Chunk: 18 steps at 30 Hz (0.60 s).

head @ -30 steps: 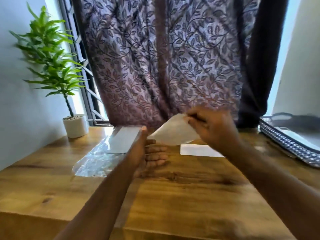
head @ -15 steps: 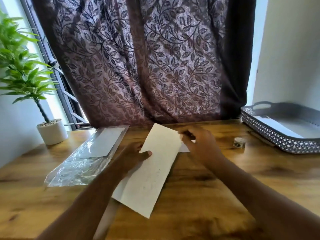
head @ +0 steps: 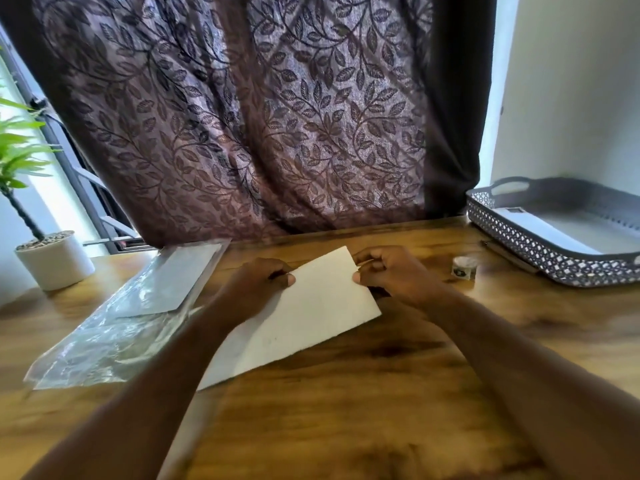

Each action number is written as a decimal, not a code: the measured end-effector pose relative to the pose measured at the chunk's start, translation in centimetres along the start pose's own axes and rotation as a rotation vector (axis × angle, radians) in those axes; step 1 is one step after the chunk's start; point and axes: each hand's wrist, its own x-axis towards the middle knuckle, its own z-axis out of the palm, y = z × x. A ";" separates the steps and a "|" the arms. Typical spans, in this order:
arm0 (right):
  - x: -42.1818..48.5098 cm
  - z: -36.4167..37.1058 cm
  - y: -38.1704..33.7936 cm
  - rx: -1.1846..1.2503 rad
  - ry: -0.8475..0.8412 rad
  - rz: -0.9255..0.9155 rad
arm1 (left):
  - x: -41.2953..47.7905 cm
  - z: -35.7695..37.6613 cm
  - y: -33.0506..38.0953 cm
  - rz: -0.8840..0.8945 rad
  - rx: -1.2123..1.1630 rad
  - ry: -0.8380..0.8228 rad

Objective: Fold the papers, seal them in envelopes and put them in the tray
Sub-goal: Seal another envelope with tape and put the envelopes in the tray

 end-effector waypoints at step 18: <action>-0.6 0.6 0.0 -0.096 0.180 -0.348 | -0.2 -1.8 1.3 -0.148 -0.337 -0.194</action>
